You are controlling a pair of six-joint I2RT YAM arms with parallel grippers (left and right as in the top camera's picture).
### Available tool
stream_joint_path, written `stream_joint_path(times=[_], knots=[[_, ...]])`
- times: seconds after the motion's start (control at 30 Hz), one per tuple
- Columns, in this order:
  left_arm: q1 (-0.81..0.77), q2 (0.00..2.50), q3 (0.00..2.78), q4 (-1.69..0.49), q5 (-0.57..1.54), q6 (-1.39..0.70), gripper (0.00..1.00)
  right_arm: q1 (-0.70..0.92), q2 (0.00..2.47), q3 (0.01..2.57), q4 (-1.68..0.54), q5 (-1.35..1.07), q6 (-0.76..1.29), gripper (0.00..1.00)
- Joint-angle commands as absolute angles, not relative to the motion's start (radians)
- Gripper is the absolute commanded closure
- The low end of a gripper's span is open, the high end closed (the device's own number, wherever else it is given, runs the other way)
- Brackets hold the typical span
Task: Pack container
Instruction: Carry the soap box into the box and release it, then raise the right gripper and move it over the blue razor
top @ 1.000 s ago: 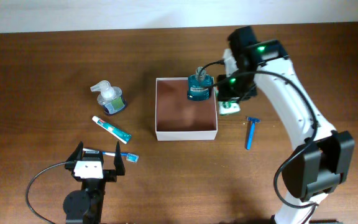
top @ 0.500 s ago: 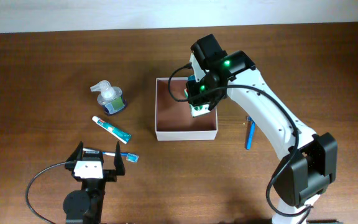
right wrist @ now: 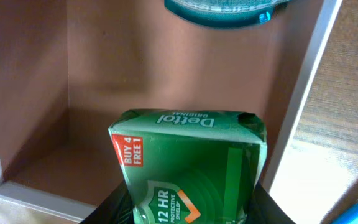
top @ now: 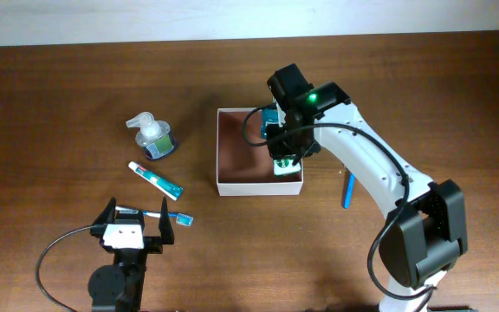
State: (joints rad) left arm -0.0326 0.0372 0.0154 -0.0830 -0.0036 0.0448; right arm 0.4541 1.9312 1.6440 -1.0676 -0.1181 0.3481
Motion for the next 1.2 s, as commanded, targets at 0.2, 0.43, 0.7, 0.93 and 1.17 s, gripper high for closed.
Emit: stream_joint_path(times=[0.2, 0.43, 0.7, 0.93, 1.17], knots=[[-0.036, 0.034, 0.01, -0.084, -0.004, 0.039, 0.01, 0.453, 1.921, 1.632, -1.024, -0.097, 0.365, 0.49], [-0.036, 0.034, 0.01, -0.084, -0.004, 0.039, 0.01, 0.445, 1.919, 1.635, -1.027, -0.097, 0.365, 0.3], [-0.036, 0.034, 0.01, -0.084, -0.004, 0.039, 0.01, 0.362, 1.879, 1.732, -1.206, -0.068, 0.381, 0.4], [-0.036, 0.034, 0.01, -0.084, -0.004, 0.039, 0.01, 0.274, 1.847, 1.723, -1.332, 0.039, 0.41, 0.4], [-0.036, 0.034, 0.01, -0.084, -0.004, 0.039, 0.01, 0.166, 1.85, 1.547, -1.275, 0.064, 0.505, 0.56]])
